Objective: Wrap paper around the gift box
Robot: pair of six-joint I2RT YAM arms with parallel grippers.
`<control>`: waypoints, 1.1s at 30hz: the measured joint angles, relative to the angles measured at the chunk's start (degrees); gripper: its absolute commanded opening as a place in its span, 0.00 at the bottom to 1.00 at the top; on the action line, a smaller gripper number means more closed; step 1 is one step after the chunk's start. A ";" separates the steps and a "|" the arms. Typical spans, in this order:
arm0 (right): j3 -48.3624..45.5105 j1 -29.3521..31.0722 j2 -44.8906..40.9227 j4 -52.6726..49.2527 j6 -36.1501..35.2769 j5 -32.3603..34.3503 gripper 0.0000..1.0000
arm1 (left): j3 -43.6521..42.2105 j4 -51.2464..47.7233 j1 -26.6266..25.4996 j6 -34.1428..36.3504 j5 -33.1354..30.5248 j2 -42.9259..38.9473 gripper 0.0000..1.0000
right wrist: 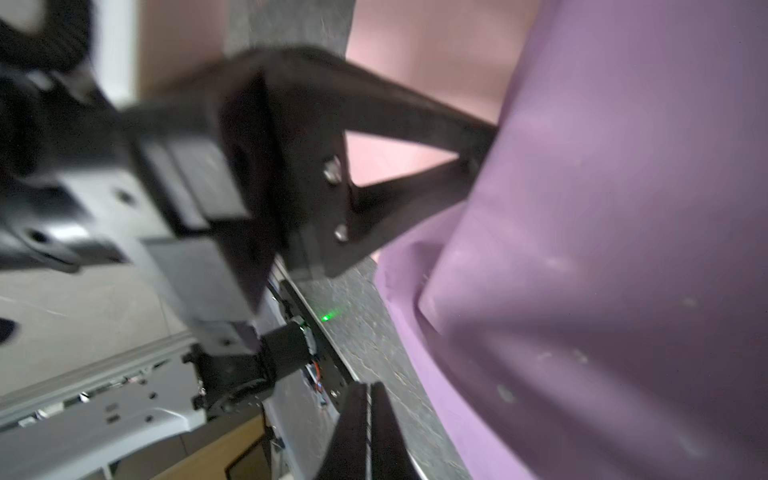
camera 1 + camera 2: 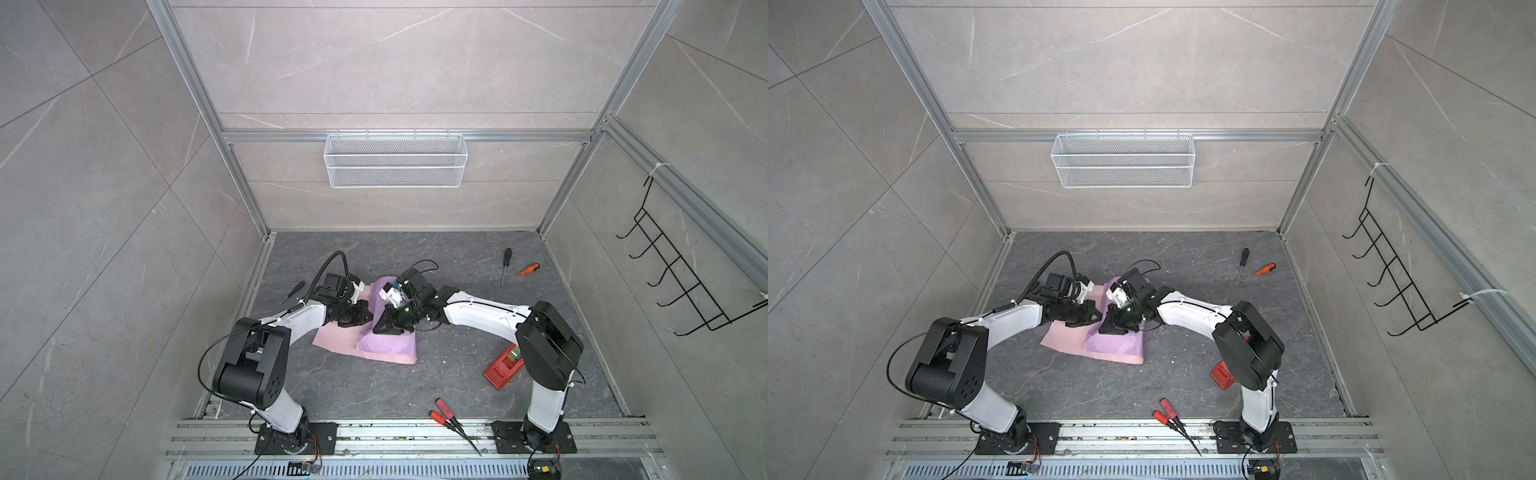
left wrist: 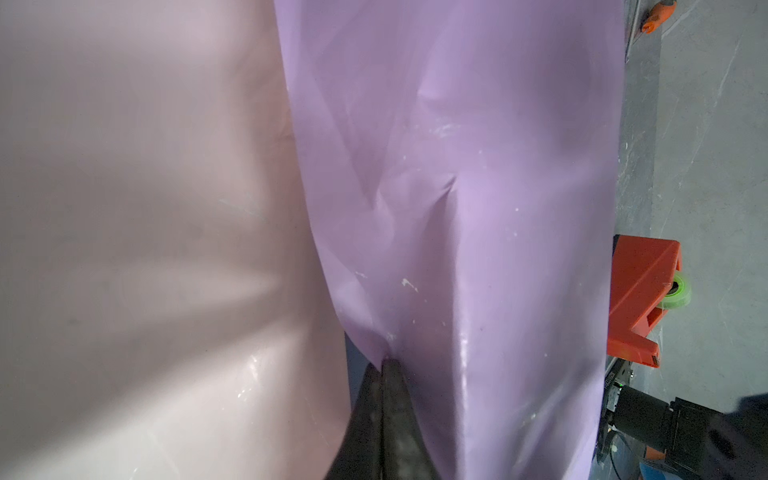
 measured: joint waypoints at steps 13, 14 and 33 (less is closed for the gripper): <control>3.87 -0.68 6.47 -0.70 -1.68 4.15 0.00 | -0.04 0.09 -0.02 0.00 -0.13 -0.07 0.00; 3.87 -0.59 6.47 -0.66 -1.92 4.15 0.00 | -0.07 0.09 -0.02 0.00 -0.15 -0.07 0.00; -1.27 3.02 4.15 -6.19 -8.26 2.56 0.00 | -0.07 0.11 -0.07 0.00 -0.26 -0.07 0.00</control>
